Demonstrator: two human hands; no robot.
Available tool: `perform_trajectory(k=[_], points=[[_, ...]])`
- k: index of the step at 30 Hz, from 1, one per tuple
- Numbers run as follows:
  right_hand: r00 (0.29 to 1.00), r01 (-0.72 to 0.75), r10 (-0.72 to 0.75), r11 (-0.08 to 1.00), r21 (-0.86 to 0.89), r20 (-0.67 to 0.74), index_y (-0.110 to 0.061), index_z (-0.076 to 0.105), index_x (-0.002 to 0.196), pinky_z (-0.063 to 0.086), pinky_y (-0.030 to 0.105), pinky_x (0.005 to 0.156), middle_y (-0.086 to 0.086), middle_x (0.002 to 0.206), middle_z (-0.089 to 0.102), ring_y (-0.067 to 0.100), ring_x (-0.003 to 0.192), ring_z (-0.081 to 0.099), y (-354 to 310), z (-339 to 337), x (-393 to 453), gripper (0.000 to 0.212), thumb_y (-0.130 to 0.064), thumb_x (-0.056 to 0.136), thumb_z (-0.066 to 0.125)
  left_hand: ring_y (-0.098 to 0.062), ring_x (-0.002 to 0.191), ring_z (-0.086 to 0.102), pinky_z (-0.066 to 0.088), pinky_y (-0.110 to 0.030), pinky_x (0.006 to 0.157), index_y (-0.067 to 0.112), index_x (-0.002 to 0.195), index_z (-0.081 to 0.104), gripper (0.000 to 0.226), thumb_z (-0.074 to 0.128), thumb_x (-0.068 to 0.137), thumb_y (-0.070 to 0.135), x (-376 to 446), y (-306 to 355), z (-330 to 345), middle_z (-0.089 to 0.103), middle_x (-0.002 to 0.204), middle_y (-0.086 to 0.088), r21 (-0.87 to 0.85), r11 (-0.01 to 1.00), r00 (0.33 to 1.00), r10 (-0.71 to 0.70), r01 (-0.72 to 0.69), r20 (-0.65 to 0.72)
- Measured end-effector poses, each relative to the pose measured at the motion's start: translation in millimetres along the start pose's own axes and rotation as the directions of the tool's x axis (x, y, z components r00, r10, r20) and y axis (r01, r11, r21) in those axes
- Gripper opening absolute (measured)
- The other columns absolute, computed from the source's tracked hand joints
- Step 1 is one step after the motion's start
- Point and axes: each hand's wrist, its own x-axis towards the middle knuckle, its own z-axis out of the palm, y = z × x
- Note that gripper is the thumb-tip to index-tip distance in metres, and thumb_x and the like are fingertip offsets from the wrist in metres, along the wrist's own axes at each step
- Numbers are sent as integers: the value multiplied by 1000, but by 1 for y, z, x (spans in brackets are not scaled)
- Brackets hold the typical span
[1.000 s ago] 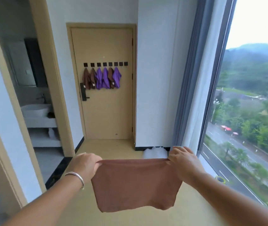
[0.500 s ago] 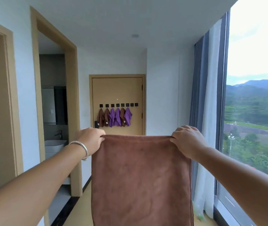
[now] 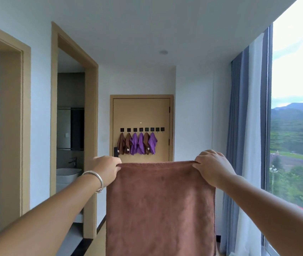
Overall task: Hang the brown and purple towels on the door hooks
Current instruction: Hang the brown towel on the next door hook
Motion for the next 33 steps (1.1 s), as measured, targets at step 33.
perform_trajectory(k=[33], points=[[998,-14,14,1000,4,57,-34,67,110,18,37,114,-12,120,59,13,127,39,107,356,334,34,-45,99,37,-9,104,50,18,-43,114,35,94,64,23,41,97,34,368,-43,330,62,95,16,137,991,998,-18,9,64]])
